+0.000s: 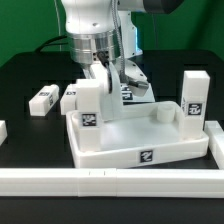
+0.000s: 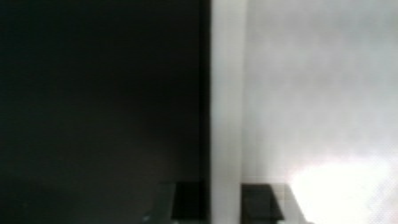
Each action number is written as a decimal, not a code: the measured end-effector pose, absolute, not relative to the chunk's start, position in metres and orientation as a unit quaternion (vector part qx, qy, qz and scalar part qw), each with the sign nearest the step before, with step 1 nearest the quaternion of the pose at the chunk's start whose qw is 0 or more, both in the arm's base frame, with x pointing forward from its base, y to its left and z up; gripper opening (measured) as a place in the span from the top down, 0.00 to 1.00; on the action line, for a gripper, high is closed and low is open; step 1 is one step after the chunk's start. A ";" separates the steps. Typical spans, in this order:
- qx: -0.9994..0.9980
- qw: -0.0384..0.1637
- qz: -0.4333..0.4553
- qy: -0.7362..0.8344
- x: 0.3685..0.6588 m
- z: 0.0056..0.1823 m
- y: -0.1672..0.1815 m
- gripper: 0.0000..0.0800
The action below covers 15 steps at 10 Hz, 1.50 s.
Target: Assemble desk
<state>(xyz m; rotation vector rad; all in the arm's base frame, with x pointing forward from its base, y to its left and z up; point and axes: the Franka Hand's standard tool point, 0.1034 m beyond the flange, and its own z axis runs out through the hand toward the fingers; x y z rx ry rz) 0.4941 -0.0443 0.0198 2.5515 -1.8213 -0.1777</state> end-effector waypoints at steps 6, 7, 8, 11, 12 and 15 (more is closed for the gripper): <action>0.916 -0.003 -0.043 -0.398 0.507 0.023 -0.062 0.91; 0.933 -0.005 -0.043 -0.357 0.507 0.022 -0.063 0.91; 0.947 -0.005 -0.042 -0.319 0.510 0.020 -0.067 0.92; 0.975 0.010 -0.020 -0.221 0.526 0.019 -0.059 0.92; 0.978 0.011 -0.018 -0.206 0.529 0.019 -0.058 0.92; 0.996 0.012 -0.020 -0.084 0.529 0.019 -0.061 0.92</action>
Offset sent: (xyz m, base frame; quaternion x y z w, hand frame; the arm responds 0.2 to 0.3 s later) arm 0.0000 0.0000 0.0000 0.0000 0.0000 -0.1296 0.9916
